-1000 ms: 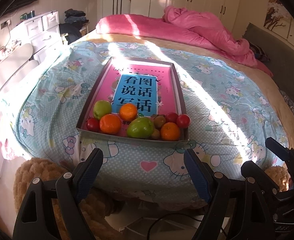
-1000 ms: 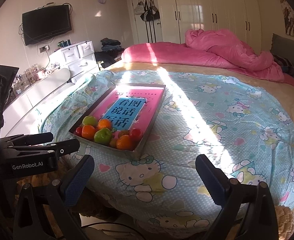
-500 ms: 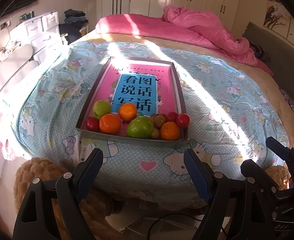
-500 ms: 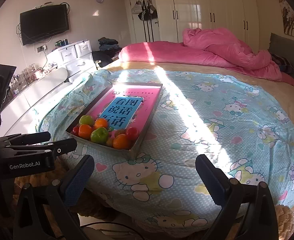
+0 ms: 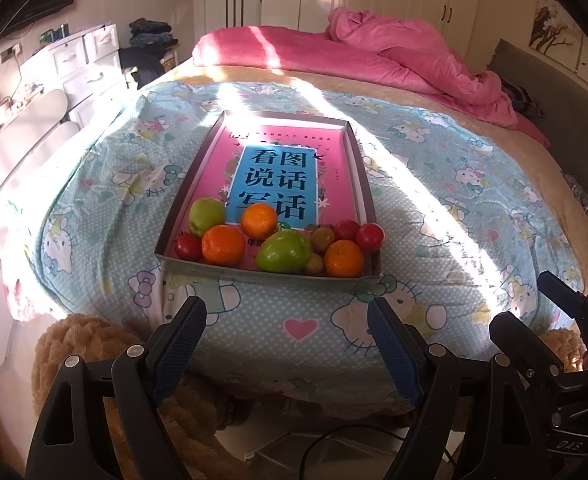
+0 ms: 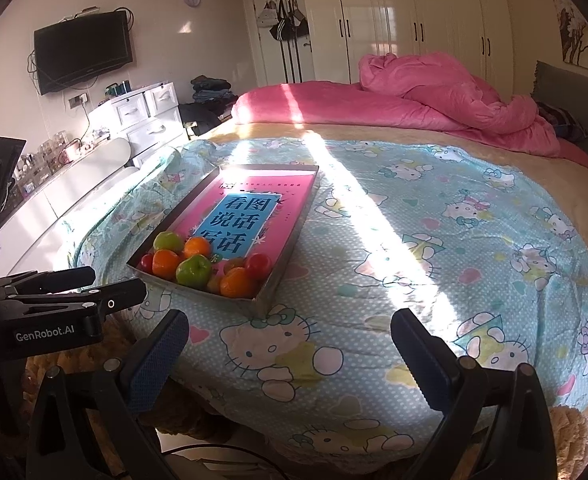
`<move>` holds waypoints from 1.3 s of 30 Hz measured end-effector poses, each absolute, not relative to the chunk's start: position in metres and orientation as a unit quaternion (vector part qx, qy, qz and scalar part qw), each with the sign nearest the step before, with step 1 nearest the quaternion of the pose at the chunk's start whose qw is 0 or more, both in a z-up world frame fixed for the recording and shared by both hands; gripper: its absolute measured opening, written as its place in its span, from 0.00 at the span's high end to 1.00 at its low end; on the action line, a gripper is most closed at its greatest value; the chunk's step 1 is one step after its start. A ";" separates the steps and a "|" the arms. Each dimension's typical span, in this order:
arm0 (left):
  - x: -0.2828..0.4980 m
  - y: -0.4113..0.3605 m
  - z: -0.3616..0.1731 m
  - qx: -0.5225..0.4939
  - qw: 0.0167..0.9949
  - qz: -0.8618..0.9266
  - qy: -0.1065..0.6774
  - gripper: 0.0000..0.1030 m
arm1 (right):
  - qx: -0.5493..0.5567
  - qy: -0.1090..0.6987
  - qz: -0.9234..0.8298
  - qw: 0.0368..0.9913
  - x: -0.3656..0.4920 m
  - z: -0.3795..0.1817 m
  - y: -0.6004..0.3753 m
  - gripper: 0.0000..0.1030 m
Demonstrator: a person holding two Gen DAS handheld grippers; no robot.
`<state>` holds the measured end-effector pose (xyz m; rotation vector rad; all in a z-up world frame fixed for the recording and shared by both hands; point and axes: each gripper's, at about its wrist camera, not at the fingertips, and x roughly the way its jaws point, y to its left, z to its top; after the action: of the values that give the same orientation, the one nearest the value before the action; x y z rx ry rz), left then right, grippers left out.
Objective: Organize fruits
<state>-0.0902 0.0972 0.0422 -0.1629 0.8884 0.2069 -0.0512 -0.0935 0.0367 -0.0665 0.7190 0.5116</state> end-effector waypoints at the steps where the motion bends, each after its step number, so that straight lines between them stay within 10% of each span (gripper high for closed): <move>1: -0.090 0.097 0.042 -0.078 0.895 0.100 0.429 0.19 | -0.033 0.348 0.247 0.904 -0.051 0.037 -0.094 0.01; 39: -0.085 0.095 0.039 -0.067 0.886 0.110 0.445 0.19 | -0.035 0.352 0.246 0.902 -0.050 0.035 -0.093 0.01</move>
<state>-0.0847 0.0947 0.0393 -0.1398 0.9253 0.2280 -0.0496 -0.0927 0.0349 -0.0715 0.7282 0.5080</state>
